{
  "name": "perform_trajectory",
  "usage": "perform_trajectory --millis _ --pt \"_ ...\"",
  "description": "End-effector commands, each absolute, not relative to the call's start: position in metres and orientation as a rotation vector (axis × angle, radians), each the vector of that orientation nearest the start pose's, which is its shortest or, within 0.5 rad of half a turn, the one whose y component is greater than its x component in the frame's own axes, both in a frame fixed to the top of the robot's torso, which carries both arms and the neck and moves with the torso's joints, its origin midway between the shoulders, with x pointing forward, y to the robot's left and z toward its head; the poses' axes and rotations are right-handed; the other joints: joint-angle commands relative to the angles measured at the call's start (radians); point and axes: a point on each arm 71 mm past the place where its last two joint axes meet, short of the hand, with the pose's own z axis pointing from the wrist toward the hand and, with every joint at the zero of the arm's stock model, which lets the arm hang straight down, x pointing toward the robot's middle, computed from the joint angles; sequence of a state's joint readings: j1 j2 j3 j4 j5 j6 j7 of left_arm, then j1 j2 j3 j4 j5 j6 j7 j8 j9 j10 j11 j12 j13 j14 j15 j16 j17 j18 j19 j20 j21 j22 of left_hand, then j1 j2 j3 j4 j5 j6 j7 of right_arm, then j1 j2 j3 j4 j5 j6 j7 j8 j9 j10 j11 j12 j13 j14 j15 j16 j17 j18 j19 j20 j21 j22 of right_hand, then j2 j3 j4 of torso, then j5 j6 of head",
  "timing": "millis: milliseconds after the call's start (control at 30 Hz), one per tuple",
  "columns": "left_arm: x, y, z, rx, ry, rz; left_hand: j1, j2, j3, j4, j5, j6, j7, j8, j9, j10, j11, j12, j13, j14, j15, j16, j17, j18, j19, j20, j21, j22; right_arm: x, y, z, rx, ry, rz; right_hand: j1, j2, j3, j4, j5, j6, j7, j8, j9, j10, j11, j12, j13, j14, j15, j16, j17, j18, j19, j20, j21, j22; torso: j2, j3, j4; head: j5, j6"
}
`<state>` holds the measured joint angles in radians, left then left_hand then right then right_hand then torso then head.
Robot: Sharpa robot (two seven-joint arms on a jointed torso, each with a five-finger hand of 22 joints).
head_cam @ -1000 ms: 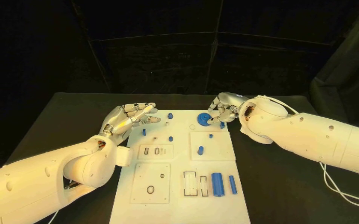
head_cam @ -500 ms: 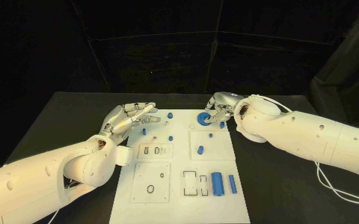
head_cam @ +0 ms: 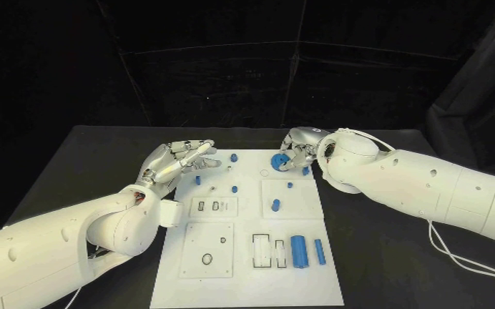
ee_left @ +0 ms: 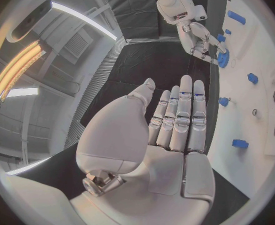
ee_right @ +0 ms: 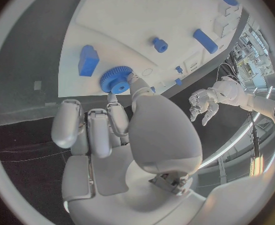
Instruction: Assemble the parts on the task board
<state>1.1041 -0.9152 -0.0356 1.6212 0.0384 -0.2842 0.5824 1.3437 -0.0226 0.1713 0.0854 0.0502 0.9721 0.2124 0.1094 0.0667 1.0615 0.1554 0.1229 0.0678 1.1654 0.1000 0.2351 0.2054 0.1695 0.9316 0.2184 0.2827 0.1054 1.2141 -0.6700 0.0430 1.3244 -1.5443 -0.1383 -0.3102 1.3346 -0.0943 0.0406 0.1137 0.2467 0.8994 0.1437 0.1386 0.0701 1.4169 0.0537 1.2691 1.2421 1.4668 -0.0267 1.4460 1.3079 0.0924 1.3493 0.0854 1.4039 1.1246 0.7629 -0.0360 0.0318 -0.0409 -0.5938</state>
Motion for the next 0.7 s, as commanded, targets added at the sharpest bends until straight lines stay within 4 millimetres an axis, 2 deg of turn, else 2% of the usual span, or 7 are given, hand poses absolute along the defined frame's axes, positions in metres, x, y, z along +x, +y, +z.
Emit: perform_trajectory --millis 33,200,433,533,700 --pt "0.454 0.217 -0.200 -1.132 1.305 -1.692 -0.002 0.010 -0.001 -0.007 0.000 0.005 0.001 -0.005 -0.001 0.006 0.001 -0.004 -0.001 0.002 0.003 -0.005 0.001 0.015 0.006 0.000 -0.006 -0.001 0.536 -0.179 -0.176 -0.145 1.791 0.357 0.010 0.009 0.006 -0.008 -0.008 0.005 0.002 0.007 0.000 -0.003 0.002 0.001 0.006 0.058 0.006 0.007 0.003 -0.006 0.007 0.001 0.006 0.002 0.000 0.0009 -0.0012 0.001 -0.001" --pt "0.454 0.217 -0.200 -1.132 1.305 -1.693 -0.002 0.010 -0.001 -0.007 0.000 0.005 0.001 -0.005 -0.001 0.006 0.001 -0.004 -0.001 0.002 0.003 -0.005 0.001 0.015 0.006 0.000 -0.006 -0.001 0.536 -0.177 -0.175 -0.164 1.777 0.337 0.034 0.036 0.038 -0.029 -0.054 0.025 -0.001 0.020 0.002 -0.002 -0.001 0.009 0.020 0.058 0.004 0.011 0.010 -0.007 0.010 0.000 0.011 0.011 0.000 0.0007 0.0003 0.001 -0.003" --pt "0.454 0.217 -0.200 -1.132 1.305 -1.691 -0.002 0.010 -0.001 -0.007 0.000 0.005 0.001 -0.005 -0.001 0.006 0.001 -0.004 -0.001 0.002 0.003 -0.005 0.001 0.015 0.006 0.000 -0.006 -0.001 0.536 -0.173 -0.171 -0.199 1.713 0.331 0.091 0.080 0.148 -0.089 -0.130 0.080 -0.009 0.038 0.002 0.002 -0.011 0.018 0.039 0.059 -0.004 0.015 0.021 -0.010 0.016 -0.006 0.019 0.029 0.000 0.0009 -0.0008 0.003 -0.003" --pt "0.454 0.218 -0.200 -1.132 1.304 -1.691 -0.002 0.010 -0.001 -0.007 0.000 0.005 0.001 -0.005 -0.001 0.006 0.001 -0.004 -0.001 0.002 0.003 -0.005 0.001 0.015 0.006 0.000 -0.006 -0.001 0.533 -0.168 -0.166 -0.215 1.642 0.355 0.093 0.087 0.197 -0.109 -0.141 0.112 -0.017 0.047 0.003 0.014 -0.017 0.036 0.060 0.060 -0.009 0.019 0.029 -0.013 0.022 -0.010 0.026 0.044 0.000 0.0010 -0.0009 0.003 -0.002" --pt "0.455 0.219 -0.200 -1.132 1.303 -1.689 -0.002 0.010 -0.001 -0.007 0.000 0.005 0.001 -0.005 -0.001 0.006 0.001 -0.004 -0.001 0.002 0.003 -0.005 0.001 0.015 0.006 0.000 -0.006 -0.001 0.528 -0.159 -0.158 -0.221 1.547 0.413 0.073 0.083 0.254 -0.125 -0.131 0.138 -0.024 0.050 0.002 0.009 -0.024 0.023 0.051 0.060 -0.014 0.019 0.029 -0.014 0.025 -0.016 0.029 0.051 0.000 0.0010 -0.0007 0.004 -0.001"
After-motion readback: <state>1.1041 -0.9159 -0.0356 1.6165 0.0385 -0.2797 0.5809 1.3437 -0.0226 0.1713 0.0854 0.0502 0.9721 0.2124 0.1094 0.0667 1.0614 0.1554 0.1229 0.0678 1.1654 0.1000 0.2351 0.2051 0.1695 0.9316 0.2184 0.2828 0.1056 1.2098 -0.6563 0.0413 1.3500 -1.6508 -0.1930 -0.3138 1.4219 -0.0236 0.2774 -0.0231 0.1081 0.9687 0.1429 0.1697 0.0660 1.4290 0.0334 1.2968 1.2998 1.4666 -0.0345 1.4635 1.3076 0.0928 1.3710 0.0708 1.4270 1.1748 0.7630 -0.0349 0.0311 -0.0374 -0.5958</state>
